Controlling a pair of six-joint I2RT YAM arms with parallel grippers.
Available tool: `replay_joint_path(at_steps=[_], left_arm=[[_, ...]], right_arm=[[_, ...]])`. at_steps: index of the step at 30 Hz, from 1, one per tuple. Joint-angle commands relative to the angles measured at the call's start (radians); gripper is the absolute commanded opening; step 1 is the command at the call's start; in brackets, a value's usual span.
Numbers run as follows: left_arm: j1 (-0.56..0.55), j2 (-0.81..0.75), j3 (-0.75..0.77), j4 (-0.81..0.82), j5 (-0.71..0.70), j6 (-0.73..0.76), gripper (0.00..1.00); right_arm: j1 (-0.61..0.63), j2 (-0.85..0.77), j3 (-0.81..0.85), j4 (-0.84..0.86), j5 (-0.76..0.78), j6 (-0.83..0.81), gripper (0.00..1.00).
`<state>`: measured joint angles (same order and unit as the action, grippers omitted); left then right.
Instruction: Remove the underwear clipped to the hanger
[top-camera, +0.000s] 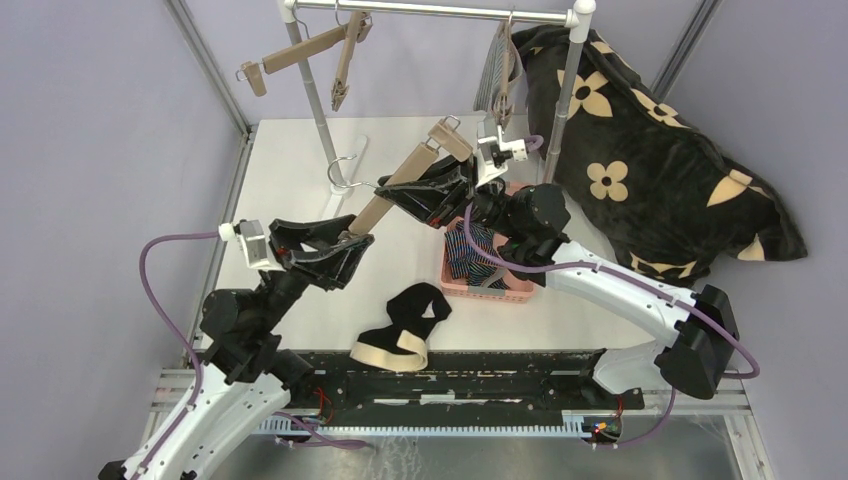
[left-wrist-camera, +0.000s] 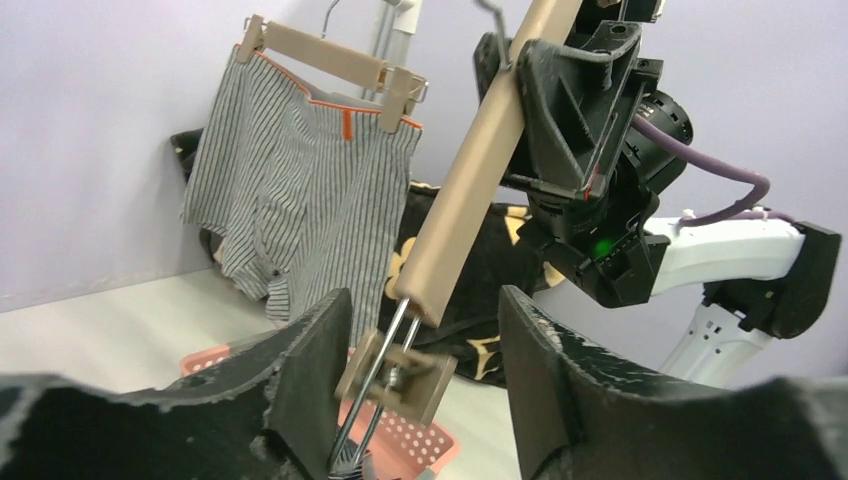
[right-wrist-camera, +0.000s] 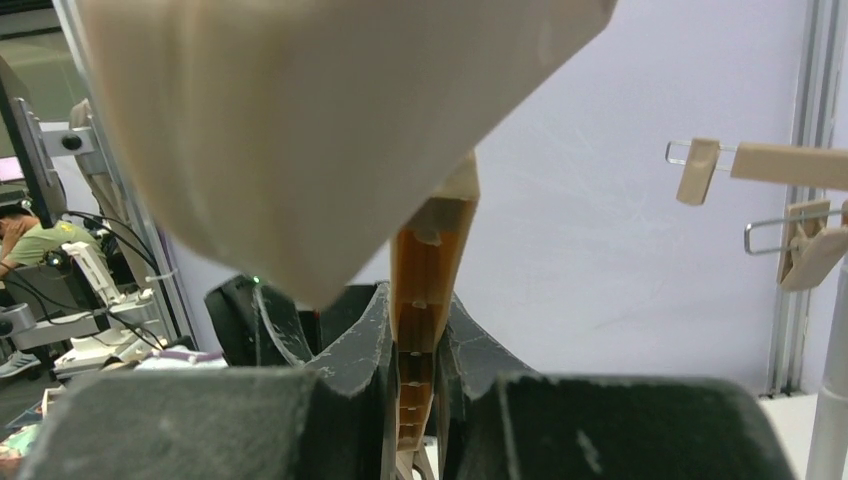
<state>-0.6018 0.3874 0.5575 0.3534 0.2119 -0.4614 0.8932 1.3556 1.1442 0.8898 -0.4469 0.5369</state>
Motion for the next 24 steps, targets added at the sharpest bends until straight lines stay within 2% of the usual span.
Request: replay_joint_path(at_steps=[1,12,20,24], left_arm=[[-0.001,0.001,0.100,-0.031,-0.032,0.087,0.65],[-0.001,0.059,0.182,-0.103,0.045,0.152,0.58],[-0.002,0.137,0.212,-0.134,0.133,0.161,0.56],[-0.001,0.147,0.213,-0.128,0.164,0.159,0.50]], right_arm=[[0.000,0.007,0.028,0.009,-0.004,-0.037,0.01],[0.000,-0.007,0.029,0.000,-0.017,-0.022,0.01],[0.000,-0.037,0.020,0.001,-0.046,-0.005,0.01],[0.000,-0.058,0.007,-0.003,-0.045,-0.012,0.01]])
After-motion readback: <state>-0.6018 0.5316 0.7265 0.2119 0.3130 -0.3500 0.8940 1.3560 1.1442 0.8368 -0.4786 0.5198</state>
